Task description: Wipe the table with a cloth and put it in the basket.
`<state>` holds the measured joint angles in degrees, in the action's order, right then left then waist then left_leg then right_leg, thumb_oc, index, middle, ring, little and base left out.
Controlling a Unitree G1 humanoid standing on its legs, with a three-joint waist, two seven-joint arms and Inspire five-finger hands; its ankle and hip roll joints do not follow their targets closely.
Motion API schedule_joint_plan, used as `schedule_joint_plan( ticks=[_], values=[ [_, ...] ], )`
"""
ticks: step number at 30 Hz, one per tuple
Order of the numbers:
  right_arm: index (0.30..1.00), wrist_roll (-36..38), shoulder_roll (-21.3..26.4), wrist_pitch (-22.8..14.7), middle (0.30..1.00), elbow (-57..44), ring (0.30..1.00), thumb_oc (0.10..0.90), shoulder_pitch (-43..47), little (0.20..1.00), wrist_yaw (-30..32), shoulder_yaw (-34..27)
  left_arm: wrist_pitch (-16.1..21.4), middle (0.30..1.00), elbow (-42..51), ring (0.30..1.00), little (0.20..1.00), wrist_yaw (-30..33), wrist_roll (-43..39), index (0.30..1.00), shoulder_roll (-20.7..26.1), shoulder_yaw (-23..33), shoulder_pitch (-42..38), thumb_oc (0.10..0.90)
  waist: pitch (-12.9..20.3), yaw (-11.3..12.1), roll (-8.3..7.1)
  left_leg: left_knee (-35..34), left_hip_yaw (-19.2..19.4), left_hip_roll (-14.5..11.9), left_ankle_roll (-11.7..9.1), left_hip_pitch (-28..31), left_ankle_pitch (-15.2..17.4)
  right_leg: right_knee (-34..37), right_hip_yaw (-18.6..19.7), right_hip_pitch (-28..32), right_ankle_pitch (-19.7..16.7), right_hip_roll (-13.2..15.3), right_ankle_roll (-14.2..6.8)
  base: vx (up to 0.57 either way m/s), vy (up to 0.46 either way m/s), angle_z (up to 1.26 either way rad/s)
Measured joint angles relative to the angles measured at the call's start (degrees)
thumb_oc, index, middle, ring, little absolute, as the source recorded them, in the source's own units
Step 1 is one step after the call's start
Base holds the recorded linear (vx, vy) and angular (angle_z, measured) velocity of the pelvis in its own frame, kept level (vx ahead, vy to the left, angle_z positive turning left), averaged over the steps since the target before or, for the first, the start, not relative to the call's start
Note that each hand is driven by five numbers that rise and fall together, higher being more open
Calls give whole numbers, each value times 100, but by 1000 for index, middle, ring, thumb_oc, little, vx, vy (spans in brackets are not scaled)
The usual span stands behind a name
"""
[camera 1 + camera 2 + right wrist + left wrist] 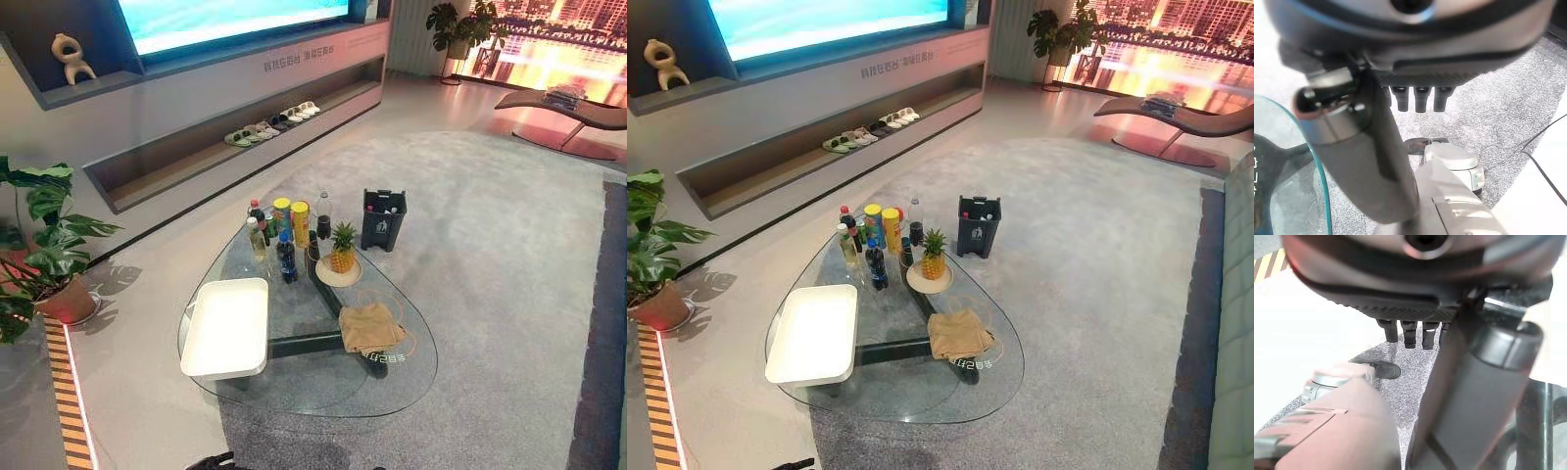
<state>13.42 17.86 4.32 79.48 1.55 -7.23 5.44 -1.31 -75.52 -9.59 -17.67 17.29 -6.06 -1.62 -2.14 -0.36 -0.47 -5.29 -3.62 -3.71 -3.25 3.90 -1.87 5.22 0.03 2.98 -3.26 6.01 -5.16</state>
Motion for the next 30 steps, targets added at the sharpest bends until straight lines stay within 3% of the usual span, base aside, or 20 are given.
schedule_joint_plan(
  ticks=[30],
  values=[
    [900, -1, 9, -67, 900, 2, 900, 800, -9, 900, -2, 1, 20, 900, 2, 900, 900, -71, 58, 900, -2, -4, 4, 800, 48, -2, 58, 0, 5, -4, 0, -12, 0, 0, -1, -14, 0, 1, 1, 0, -4, 0]
  ],
)
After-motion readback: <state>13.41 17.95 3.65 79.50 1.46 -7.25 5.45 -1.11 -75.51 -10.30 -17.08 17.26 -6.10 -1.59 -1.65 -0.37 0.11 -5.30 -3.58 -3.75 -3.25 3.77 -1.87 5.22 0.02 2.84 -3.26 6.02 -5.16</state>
